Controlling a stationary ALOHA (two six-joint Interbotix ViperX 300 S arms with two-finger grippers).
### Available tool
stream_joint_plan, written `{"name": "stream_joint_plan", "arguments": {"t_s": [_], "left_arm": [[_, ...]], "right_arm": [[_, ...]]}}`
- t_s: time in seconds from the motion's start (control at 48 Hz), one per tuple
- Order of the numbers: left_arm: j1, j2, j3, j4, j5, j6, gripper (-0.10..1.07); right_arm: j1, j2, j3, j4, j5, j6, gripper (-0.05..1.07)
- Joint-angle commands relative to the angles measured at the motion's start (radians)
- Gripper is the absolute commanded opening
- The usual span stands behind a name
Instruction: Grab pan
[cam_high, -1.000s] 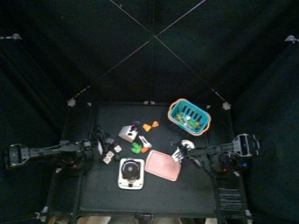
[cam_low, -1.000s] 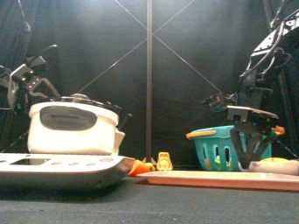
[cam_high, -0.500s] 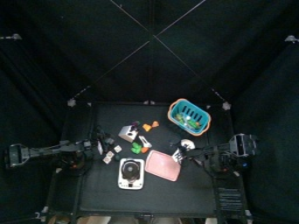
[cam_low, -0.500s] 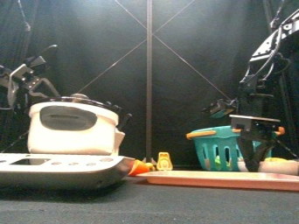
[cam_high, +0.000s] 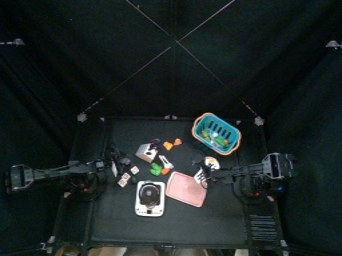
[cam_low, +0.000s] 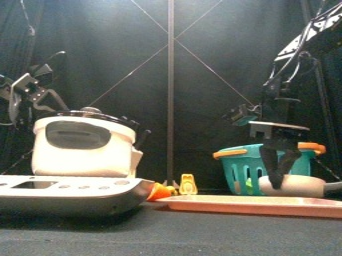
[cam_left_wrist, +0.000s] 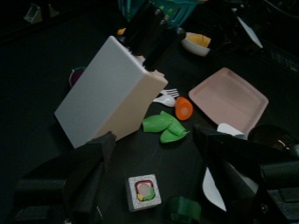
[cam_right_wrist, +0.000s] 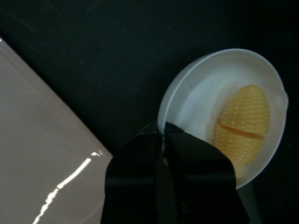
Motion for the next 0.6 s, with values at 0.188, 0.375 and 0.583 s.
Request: {"name": "stream_joint_plan", "arguments": {"t_s": [0.188,0.375,0.583], "left_arm": [[0.003,0.002,-0.015,0.000,-0.005,0.002,1.04],[0.003,0.002,-0.015,0.000,-0.005,0.002,1.04],[0.003,0.002,-0.015,0.000,-0.005,0.000,1.04]], "right_arm": [[0.018,-0.025,-0.048,-0.006,0.032,0.000,0.40],[0.023,-0.025,-0.051,-0.008,0.034,0.000,0.40],[0.023,-0.018,-0.051,-0.011,0.023,0.002,0.40]]}}
